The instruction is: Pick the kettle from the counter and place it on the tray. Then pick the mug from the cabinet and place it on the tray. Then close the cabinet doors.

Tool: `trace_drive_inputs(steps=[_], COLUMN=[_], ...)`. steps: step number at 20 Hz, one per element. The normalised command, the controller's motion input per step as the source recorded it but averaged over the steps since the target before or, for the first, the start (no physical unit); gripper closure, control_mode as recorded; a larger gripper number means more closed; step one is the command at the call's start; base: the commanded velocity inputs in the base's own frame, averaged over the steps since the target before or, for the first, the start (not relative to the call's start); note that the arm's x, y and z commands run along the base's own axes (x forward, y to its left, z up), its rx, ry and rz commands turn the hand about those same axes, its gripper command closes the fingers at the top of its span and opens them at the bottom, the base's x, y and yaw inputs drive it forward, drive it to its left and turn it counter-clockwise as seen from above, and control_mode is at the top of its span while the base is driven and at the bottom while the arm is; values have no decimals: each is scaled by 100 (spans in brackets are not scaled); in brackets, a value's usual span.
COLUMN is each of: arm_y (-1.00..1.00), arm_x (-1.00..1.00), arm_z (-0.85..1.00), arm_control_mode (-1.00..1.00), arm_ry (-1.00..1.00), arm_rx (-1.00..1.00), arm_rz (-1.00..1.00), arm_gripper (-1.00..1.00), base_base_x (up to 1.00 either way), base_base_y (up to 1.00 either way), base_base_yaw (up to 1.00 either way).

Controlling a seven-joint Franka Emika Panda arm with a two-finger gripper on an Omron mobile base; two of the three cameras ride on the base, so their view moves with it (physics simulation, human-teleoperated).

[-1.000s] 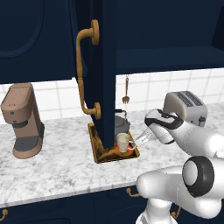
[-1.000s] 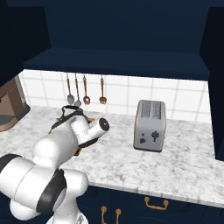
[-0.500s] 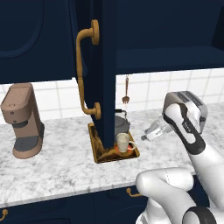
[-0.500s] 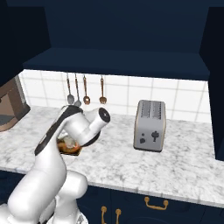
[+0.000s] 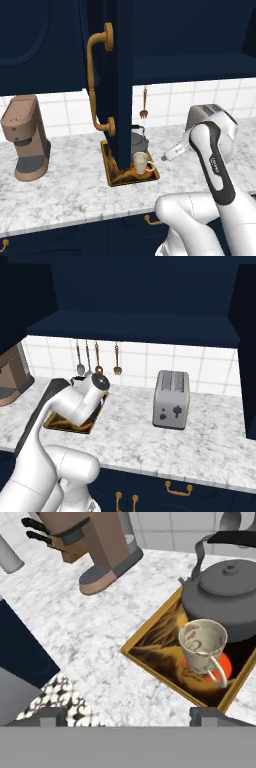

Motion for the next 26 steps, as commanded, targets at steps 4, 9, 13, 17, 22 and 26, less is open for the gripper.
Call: trace_drive_inputs(steps=[4, 9, 13, 17, 22, 26], arm_y=[6, 0, 0, -5, -56, -76], arm_x=[0, 0, -4, -17, -13, -13], arm_z=[0, 0, 0, 0, -2, -2], arm_control_mode=[-100, -100, -100, -100, -100, -100], arm_ry=[6, 0, 1, 0, 0, 0], arm_rx=[-3, 0, 0, 0, 11, 21], arm_rz=[-3, 0, 0, 0, 0, 0], arm_gripper=[100, 100, 100, 100, 100, 100], base_base_x=[0, 0, 0, 0, 0, 0], base_base_y=[0, 0, 0, 0, 0, 0], base_base_yaw=[0, 0, 0, 0, 0, 0])
